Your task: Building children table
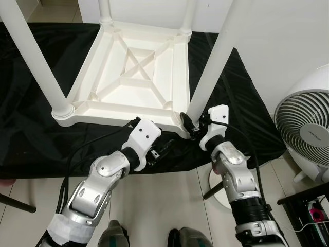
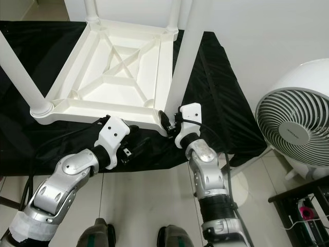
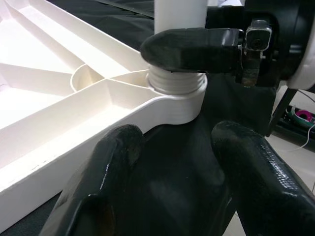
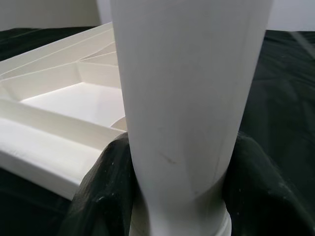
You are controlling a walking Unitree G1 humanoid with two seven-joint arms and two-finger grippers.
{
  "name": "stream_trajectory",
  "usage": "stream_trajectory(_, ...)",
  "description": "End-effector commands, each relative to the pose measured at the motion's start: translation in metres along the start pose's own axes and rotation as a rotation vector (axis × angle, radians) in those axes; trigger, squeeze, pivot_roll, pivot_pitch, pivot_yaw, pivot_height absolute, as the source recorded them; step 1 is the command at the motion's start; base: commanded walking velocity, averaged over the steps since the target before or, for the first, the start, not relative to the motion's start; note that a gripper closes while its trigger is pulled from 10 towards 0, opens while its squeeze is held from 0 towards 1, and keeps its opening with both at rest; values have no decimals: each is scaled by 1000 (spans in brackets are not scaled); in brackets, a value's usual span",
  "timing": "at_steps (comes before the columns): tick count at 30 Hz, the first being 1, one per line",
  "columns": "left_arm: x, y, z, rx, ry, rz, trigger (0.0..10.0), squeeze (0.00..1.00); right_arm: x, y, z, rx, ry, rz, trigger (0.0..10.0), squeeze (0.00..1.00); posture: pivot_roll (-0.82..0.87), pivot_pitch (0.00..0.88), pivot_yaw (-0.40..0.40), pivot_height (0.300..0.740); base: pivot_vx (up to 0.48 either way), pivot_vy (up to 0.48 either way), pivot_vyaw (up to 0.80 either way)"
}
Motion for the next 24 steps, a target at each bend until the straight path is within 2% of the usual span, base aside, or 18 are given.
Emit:
stream_trajectory(1, -1, -1, 1, 1, 2, 9, 10000, 0, -6, -11, -7, -2, 27, -72, 0, 0, -29, 89, -66, 740, 0, 0, 0)
stream_trajectory(4, -2, 0, 1, -2, 0, 11, 10000, 0, -6, -4, -5, 22, 26, -122, 0, 0, -25, 87, -67, 740, 0, 0, 0)
stream_trajectory(8, -2, 0, 1, -1, 2, 12, 10000, 0, -7, 4, -4, 33, 28, -126, 0, 0, -25, 87, -66, 740, 0, 0, 0)
stream_trajectory(9, -2, 0, 1, 0, 3, 10, 10000, 0, -8, 4, -4, 21, 30, -126, 4431, 0, -26, 86, -64, 740, 0, 0, 0)
stream_trajectory(10, -2, -1, 1, 0, 4, 8, 10000, 0, -8, 3, -3, 18, 32, -126, 10000, 0, -26, 86, -64, 740, 0, 0, 0)
stream_trajectory(11, -2, -1, 1, 0, 4, 8, 10000, 0, -8, 3, -3, 18, 32, -126, 10000, 0, -26, 86, -64, 740, 0, 0, 0)
stream_trajectory(12, -2, -1, 1, 2, 5, 6, 10000, 0, -8, 2, -3, 13, 33, -125, 10000, 59, -25, 85, -64, 740, 0, 0, 0)
stream_trajectory(13, -2, -1, 1, 2, 6, 6, 10000, 0, -9, 1, -3, 17, 32, -121, 10000, 1000, -24, 84, -65, 740, 0, 0, 0)
stream_trajectory(24, -2, -1, 1, 0, 6, 9, 10000, 0, -9, 7, -2, 8, 35, -47, 10000, 1000, -18, 80, -68, 740, 0, 0, 0)
Point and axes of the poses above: a point about 5 cm out from each wrist's last joint towards the gripper, its own x axis pointing out of the wrist towards the gripper, its own z axis along the axis of the wrist's last joint, y = z × x, the point moved 4 cm from there along x, pointing out of the wrist towards the gripper, and after that the axes turned 2 degrees about -x, right-handed, at the moved point
